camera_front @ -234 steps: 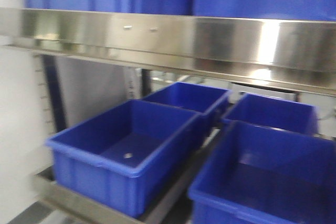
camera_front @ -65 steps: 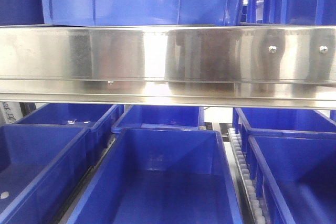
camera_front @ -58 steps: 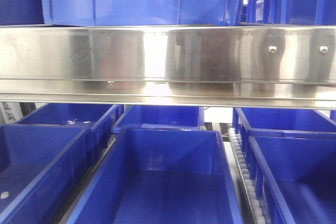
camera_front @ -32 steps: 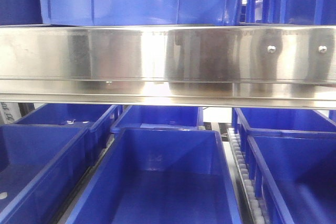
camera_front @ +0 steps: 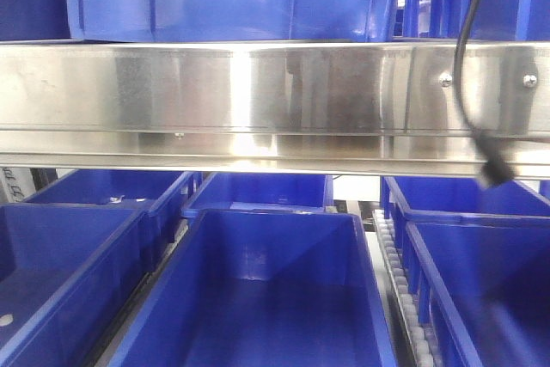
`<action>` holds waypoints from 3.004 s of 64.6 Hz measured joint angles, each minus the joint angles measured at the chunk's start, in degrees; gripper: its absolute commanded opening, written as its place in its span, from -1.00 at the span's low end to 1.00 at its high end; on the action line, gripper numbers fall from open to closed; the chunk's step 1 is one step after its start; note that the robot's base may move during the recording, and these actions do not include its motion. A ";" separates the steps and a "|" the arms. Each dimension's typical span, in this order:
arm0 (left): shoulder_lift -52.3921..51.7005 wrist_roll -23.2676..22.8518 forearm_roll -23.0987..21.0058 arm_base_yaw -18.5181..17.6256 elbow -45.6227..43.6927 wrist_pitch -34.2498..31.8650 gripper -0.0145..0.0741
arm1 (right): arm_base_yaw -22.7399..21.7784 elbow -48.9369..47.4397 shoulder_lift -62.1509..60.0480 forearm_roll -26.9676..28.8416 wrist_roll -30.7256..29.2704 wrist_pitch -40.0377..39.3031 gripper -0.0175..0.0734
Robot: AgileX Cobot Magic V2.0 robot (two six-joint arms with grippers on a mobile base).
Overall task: Stack silver trays without gaps
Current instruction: 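Lower the held tray onto the shelved tray with both grippers, then open both grippers to release the tray, then raise both grippers up and away from the stacked trays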
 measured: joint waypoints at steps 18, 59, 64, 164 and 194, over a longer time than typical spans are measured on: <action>8.22 0.94 -1.30 0.50 0.00 -1.19 -0.71 | -2.22 0.00 6.21 0.55 -0.20 -0.29 -0.62; 15.39 1.32 -2.08 0.61 0.00 -2.75 -0.61 | -3.95 0.00 12.67 1.76 -0.34 1.45 -0.62; 15.39 1.32 -2.19 0.61 0.00 -2.84 -0.39 | -3.95 0.00 12.67 2.00 -0.34 1.45 -0.47; -16.82 -1.59 -5.67 -4.76 18.26 -23.41 -0.69 | 3.85 15.58 -18.95 -6.29 -5.89 -15.40 -0.66; -40.16 2.93 -0.29 -6.98 49.80 -53.66 -0.69 | 5.41 48.07 -40.93 -12.30 -6.00 -43.95 -0.66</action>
